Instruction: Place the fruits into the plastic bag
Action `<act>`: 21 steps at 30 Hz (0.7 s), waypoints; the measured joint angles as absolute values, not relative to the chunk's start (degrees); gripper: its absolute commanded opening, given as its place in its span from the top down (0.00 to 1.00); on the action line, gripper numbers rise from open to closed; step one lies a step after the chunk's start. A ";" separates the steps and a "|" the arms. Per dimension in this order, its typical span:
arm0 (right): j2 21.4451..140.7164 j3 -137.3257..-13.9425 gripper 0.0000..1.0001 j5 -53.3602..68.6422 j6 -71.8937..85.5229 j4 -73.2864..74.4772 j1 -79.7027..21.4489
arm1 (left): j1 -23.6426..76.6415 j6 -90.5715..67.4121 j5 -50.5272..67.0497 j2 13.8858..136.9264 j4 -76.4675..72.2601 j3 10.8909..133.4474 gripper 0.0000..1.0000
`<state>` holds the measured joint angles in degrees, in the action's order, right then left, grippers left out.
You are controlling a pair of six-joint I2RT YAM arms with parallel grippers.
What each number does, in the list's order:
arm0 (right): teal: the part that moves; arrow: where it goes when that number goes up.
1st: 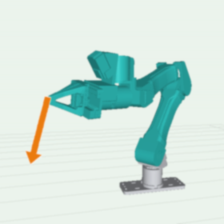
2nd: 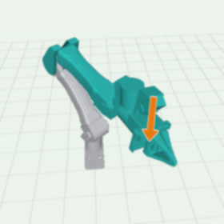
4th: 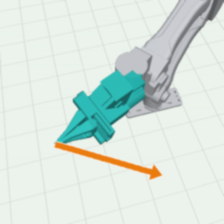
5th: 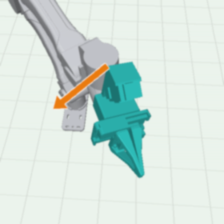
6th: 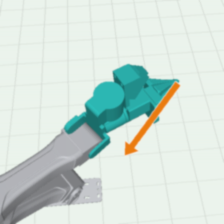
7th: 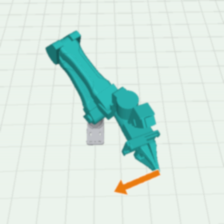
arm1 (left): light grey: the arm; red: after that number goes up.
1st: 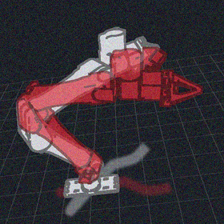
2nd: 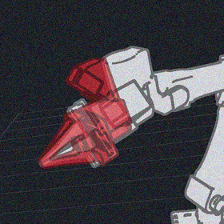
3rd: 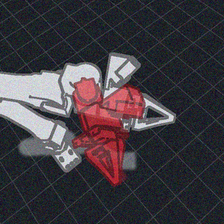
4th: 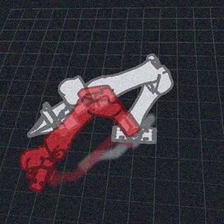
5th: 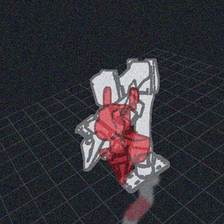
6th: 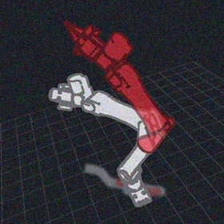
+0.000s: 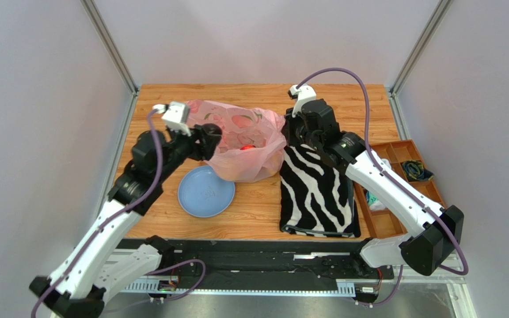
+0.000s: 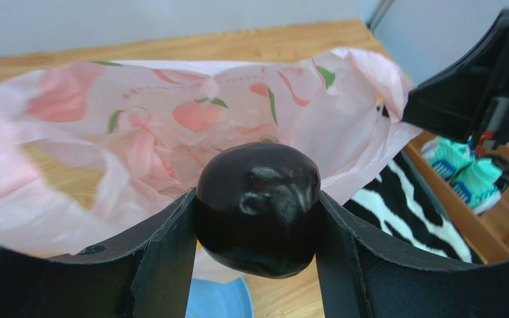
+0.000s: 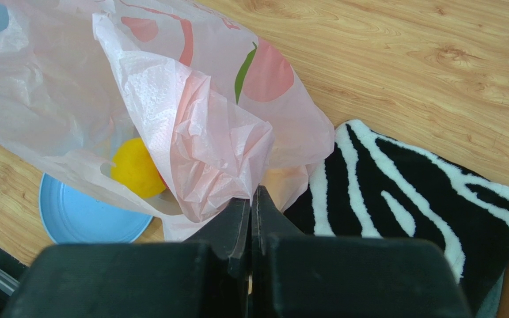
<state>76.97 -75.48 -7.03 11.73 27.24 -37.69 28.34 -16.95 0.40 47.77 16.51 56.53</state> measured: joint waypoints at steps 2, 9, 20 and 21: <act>76.42 -75.00 1.00 -6.98 11.75 27.24 -37.69 | 30.04 -16.43 0.40 52.49 16.67 58.11 0.44; 75.85 -74.24 1.00 -7.03 11.73 27.38 -37.67 | 30.35 -16.38 1.26 70.50 18.35 63.18 0.38; 75.85 -74.17 1.00 -6.98 11.75 27.40 -37.41 | 30.35 -17.41 3.44 79.42 19.59 64.18 0.19; 75.85 -74.17 1.00 -6.96 11.75 27.40 -37.41 | 30.35 -17.47 3.66 79.79 19.66 64.18 0.17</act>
<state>75.85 -74.17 -6.96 11.75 27.40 -37.41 30.35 -17.47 3.66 79.79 19.66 64.18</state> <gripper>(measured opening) 0.007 0.776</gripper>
